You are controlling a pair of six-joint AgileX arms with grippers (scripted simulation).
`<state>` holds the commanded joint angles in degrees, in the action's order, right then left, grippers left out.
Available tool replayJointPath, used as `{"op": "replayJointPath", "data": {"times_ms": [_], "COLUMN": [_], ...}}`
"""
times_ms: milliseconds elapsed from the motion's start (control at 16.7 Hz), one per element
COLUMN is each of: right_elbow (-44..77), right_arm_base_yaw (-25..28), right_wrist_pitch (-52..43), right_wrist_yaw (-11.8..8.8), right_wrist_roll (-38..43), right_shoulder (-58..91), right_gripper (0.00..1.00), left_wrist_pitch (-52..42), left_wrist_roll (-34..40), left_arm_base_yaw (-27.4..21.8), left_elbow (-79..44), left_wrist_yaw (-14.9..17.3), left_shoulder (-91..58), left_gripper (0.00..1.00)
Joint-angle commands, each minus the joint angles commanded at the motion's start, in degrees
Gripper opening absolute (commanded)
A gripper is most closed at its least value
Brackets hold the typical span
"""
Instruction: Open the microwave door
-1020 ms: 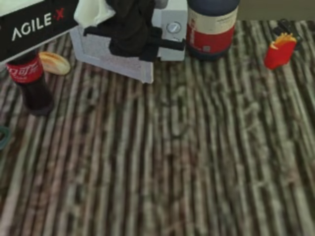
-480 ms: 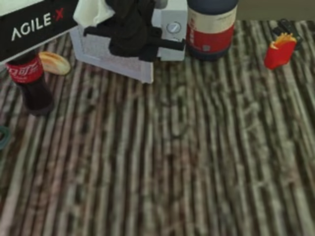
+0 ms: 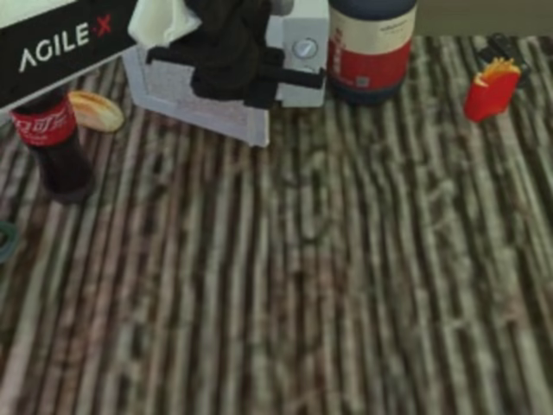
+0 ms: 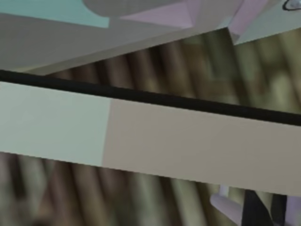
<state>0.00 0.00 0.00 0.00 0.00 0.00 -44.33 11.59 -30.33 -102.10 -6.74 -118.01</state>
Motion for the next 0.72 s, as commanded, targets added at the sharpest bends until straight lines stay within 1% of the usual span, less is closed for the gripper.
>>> {"op": "replayJointPath", "data": {"times_ms": [420,540,720], "right_elbow": [0.00,0.00,0.00], "right_arm_base_yaw": [0.00,0.00,0.00], "right_wrist_pitch": [0.00,0.00,0.00], "right_wrist_yaw": [0.00,0.00,0.00], "right_wrist_roll": [0.00,0.00,0.00], "right_shoulder": [0.00,0.00,0.00], "right_gripper": [1.00,1.00,1.00], "left_wrist_pitch": [0.00,0.06,1.06], "left_wrist_roll": [0.00,0.08,-2.43], "left_arm_base_yaw": [0.00,-0.33,0.39], "left_elbow": [0.00,0.29,2.79], "left_wrist_yaw": [0.00,0.45,1.66], "left_shoulder": [0.00,-0.10,1.71], "left_gripper": [0.00,0.00,0.00]}}
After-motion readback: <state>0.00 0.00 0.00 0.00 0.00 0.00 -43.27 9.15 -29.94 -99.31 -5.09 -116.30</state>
